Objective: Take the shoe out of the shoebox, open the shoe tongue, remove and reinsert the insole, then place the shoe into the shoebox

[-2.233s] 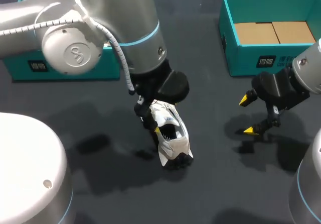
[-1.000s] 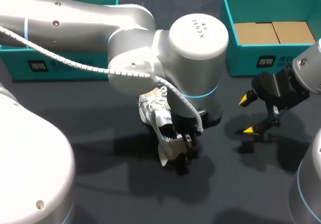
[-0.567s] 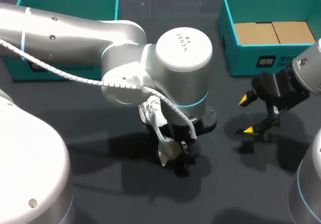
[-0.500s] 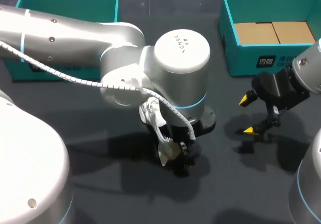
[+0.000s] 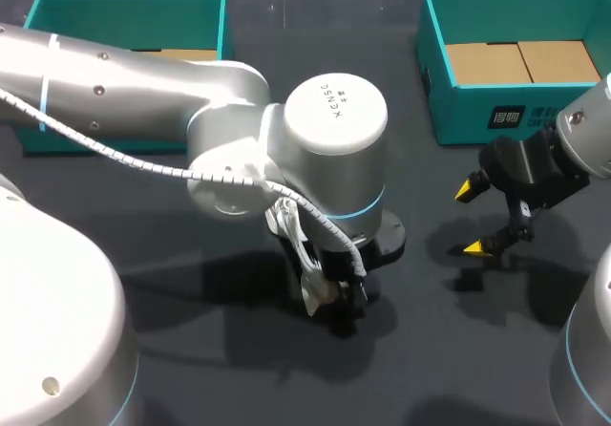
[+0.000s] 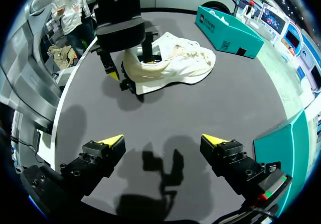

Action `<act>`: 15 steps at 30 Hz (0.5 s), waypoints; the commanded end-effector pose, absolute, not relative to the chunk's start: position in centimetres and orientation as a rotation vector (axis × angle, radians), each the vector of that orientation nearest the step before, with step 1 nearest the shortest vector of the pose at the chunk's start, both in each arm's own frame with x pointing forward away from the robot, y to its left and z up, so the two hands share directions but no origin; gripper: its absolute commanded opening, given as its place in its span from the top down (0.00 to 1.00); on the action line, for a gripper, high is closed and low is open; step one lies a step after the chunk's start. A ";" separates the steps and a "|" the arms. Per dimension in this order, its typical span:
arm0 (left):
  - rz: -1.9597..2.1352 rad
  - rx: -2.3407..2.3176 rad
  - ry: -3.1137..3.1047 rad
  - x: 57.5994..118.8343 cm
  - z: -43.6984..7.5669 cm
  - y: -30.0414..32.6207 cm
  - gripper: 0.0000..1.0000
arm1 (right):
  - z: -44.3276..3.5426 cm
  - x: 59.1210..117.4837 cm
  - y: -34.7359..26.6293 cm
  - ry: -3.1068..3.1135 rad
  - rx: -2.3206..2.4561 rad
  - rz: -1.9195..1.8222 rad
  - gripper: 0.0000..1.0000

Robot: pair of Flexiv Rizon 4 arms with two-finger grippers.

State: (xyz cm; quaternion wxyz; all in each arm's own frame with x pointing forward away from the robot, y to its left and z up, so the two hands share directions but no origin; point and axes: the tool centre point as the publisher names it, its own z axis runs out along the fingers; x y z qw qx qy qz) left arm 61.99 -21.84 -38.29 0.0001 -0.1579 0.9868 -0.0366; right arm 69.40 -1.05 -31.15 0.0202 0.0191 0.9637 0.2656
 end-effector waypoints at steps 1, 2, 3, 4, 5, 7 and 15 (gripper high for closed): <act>-0.112 -0.497 3.097 61.9 -38.5 -21.7 0.27 | -31.2 69.3 -1.0 2.988 0.061 0.820 0.00; -0.108 -0.499 3.098 61.9 -38.6 -21.7 0.29 | -31.2 69.3 -1.0 2.988 0.061 0.820 0.00; -0.106 -0.501 3.099 61.9 -38.7 -21.7 0.31 | -31.2 69.3 -1.0 2.988 0.061 0.820 0.00; -0.104 -0.502 3.101 61.9 -38.7 -21.7 0.33 | -31.2 69.3 -1.0 2.988 0.061 0.820 0.00; -0.102 -0.503 3.103 61.9 -38.8 -21.7 0.49 | -31.2 69.3 -1.0 2.988 0.061 0.820 0.00; -0.091 -0.502 3.107 61.9 -38.9 -21.8 0.59 | -31.2 69.3 -1.0 2.988 0.061 0.820 0.00; -0.079 -0.492 3.118 61.6 -38.7 -21.7 1.00 | -31.2 69.3 -1.0 2.988 0.061 0.820 0.00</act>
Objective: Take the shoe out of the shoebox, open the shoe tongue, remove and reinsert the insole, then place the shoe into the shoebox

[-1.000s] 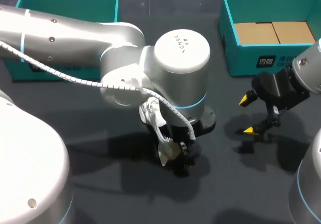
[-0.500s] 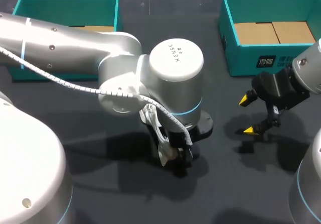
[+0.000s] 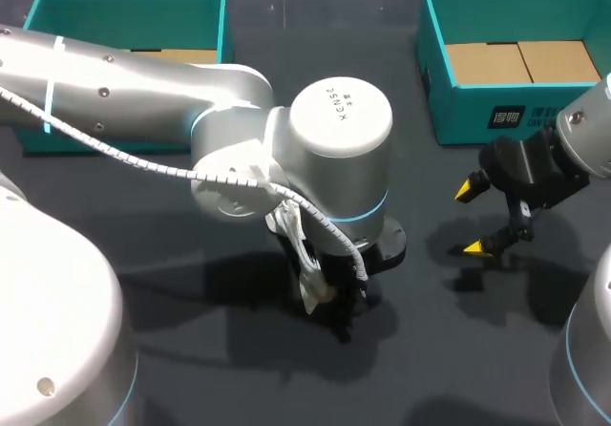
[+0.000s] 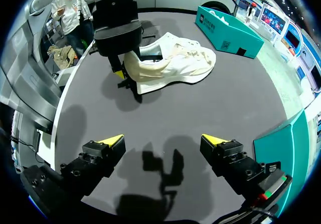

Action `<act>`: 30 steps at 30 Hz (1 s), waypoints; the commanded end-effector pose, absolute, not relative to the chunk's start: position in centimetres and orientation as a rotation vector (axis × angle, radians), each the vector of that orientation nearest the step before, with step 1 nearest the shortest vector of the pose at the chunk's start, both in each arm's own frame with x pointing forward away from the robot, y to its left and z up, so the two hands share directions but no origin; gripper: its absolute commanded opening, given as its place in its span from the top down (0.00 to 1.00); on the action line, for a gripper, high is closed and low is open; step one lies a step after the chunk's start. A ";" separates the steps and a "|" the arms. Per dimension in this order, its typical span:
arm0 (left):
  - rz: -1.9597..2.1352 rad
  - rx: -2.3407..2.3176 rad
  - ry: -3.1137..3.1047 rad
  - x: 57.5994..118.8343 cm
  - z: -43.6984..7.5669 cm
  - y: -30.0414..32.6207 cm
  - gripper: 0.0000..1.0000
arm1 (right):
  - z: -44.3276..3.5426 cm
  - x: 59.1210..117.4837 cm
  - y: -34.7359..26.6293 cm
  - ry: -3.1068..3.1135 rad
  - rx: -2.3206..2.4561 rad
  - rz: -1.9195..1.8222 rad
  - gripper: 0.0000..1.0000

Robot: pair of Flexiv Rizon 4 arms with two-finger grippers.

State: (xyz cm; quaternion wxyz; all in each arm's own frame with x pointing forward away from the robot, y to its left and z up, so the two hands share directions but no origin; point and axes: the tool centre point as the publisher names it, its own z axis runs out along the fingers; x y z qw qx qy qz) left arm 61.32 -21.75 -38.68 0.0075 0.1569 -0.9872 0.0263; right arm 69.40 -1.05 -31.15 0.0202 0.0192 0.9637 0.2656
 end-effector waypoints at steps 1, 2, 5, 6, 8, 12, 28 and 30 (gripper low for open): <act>0.076 0.487 -3.087 61.6 -38.5 -21.6 1.00 | -31.2 69.3 -1.0 2.988 0.061 0.820 0.00; 0.074 0.479 -3.087 61.6 -38.4 -21.6 1.00 | -31.2 69.3 -1.0 2.988 0.061 0.820 0.00; 0.067 0.445 -3.099 61.8 -37.3 -21.2 1.00 | -31.2 69.3 -1.0 2.988 0.061 0.820 0.00; 0.070 0.431 -3.108 61.8 -36.9 -21.0 1.00 | -31.2 69.3 -1.0 2.988 0.061 0.820 0.00; 0.066 0.362 -3.122 62.1 -35.9 -20.7 1.00 | -31.2 69.3 -1.0 2.988 0.061 0.820 0.00; 0.061 0.203 -3.137 63.2 -33.4 -19.7 1.00 | -31.2 69.3 -1.0 2.988 0.061 0.820 0.00; -0.017 -0.099 -3.236 68.8 -23.2 -14.6 1.00 | -31.2 69.3 -1.0 2.988 0.061 0.820 0.00; -0.017 -0.099 -3.236 68.8 -23.2 -14.6 1.00 | -31.2 69.3 -1.0 2.988 0.061 0.820 0.00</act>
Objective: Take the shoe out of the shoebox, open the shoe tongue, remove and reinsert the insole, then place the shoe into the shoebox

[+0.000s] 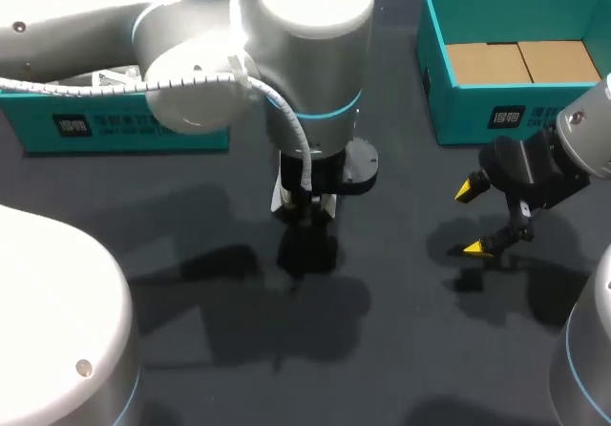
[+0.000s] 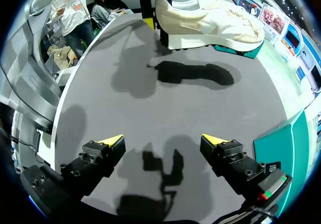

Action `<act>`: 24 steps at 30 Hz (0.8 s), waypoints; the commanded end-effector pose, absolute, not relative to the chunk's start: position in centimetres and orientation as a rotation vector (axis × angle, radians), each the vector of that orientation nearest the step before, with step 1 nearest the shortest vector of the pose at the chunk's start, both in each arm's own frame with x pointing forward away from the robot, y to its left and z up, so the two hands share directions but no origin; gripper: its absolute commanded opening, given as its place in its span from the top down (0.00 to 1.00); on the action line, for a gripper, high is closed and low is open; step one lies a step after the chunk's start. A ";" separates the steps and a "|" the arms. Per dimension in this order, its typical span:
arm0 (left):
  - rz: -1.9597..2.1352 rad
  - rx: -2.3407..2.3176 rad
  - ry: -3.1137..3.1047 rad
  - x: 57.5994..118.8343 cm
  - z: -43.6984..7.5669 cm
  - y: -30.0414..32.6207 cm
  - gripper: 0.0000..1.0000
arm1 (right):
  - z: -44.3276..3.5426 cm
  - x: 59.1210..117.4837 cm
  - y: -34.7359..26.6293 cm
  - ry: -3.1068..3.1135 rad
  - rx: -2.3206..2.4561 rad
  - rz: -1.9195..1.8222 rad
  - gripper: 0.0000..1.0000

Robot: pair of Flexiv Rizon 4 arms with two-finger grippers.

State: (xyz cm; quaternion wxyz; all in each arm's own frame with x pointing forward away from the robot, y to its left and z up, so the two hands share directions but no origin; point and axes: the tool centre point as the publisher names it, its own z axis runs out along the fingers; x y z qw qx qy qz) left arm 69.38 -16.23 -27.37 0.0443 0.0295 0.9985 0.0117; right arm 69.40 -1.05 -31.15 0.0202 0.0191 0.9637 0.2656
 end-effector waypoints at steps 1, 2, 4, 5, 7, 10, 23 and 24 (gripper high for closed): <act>0.016 0.093 3.045 68.8 -23.2 -14.6 1.00 | -31.2 69.3 -1.0 2.988 0.061 0.820 0.00; 0.016 0.093 3.045 68.8 -23.2 -14.6 1.00 | -31.2 69.3 -1.0 2.988 0.061 0.820 0.00; 0.016 0.093 3.045 68.8 -23.2 -14.6 1.00 | -31.2 69.3 -1.0 2.988 0.061 0.820 0.00; 0.016 0.093 3.045 68.8 -23.2 -14.6 1.00 | -31.2 69.3 -1.0 2.988 0.061 0.820 0.00; 0.016 0.093 3.045 68.8 -23.2 -14.6 1.00 | -31.2 69.3 -1.0 2.988 0.061 0.820 0.00; 0.016 0.093 3.045 68.8 -23.2 -14.6 1.00 | -31.2 69.3 -1.0 2.988 0.061 0.820 0.00; -0.072 0.036 3.030 74.2 -19.0 -7.3 1.00 | -31.2 69.3 -1.0 2.988 0.061 0.820 0.00; -0.071 0.036 3.032 74.7 -18.8 -6.5 1.00 | -31.2 69.3 -1.0 2.988 0.061 0.820 0.00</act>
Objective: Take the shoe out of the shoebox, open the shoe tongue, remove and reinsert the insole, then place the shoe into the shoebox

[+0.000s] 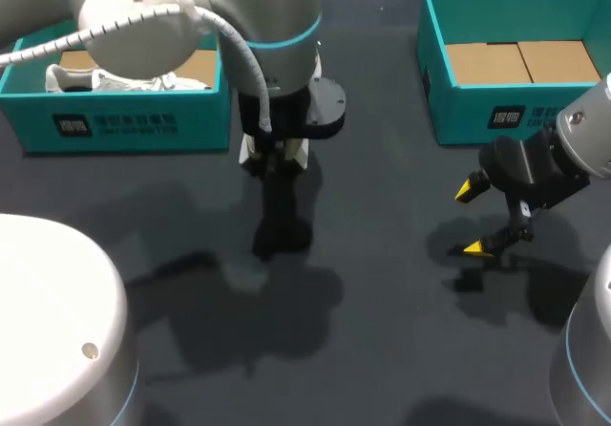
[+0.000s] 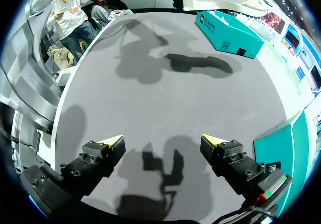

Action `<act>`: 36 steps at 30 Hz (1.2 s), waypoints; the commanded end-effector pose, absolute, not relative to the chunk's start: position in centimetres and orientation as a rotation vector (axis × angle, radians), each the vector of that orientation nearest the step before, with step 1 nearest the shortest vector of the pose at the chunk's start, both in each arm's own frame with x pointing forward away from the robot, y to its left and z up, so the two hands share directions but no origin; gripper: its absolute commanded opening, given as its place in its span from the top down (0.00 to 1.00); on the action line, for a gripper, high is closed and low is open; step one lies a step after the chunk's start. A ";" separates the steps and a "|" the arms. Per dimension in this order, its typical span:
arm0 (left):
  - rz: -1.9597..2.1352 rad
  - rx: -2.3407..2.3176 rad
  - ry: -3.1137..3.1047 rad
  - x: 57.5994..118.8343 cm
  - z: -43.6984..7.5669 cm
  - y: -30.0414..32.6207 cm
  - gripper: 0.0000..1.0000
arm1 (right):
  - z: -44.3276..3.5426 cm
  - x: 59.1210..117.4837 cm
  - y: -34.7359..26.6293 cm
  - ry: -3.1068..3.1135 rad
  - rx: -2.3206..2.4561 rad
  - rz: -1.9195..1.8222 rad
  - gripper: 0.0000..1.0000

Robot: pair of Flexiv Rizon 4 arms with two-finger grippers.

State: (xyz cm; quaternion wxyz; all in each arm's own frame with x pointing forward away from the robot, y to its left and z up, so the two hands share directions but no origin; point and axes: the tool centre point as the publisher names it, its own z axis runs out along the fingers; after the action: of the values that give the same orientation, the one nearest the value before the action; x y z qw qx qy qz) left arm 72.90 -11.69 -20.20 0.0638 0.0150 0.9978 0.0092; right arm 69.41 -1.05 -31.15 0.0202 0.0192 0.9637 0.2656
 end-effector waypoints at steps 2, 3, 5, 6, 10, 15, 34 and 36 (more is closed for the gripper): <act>-0.070 0.023 3.029 75.8 -18.5 -4.9 1.00 | -31.2 69.3 -1.0 2.988 0.061 0.820 0.00; -0.071 0.022 3.029 76.5 -18.4 -4.1 1.00 | -31.2 69.3 -1.0 2.988 0.061 0.820 0.00; -0.070 -0.006 3.027 77.9 -18.1 -2.6 1.00 | -31.2 69.3 -1.0 2.988 0.061 0.820 0.00; -0.086 -0.003 3.031 78.6 -17.9 -1.7 1.00 | -31.2 69.3 -1.0 2.988 0.061 0.820 0.00; -0.117 -0.019 3.047 81.6 -17.3 1.9 1.00 | -31.2 69.3 -1.0 2.988 0.061 0.820 0.00; -0.103 -0.022 3.034 84.9 -16.4 6.0 1.00 | -31.2 69.3 -1.0 2.988 0.061 0.820 0.00; -0.155 -0.007 3.097 91.0 -16.4 12.5 1.00 | -31.2 69.3 -1.0 2.988 0.061 0.820 0.00; -0.144 -0.037 3.097 93.1 -16.4 15.0 1.00 | -31.2 69.3 -1.0 2.988 0.061 0.820 0.00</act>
State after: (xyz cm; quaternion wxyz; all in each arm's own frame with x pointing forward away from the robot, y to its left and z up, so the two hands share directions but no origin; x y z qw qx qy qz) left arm 89.48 11.97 -16.72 0.0470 -0.0125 0.9986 -0.0209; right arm 69.40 -1.04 -31.15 0.0202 0.0191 0.9637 0.2656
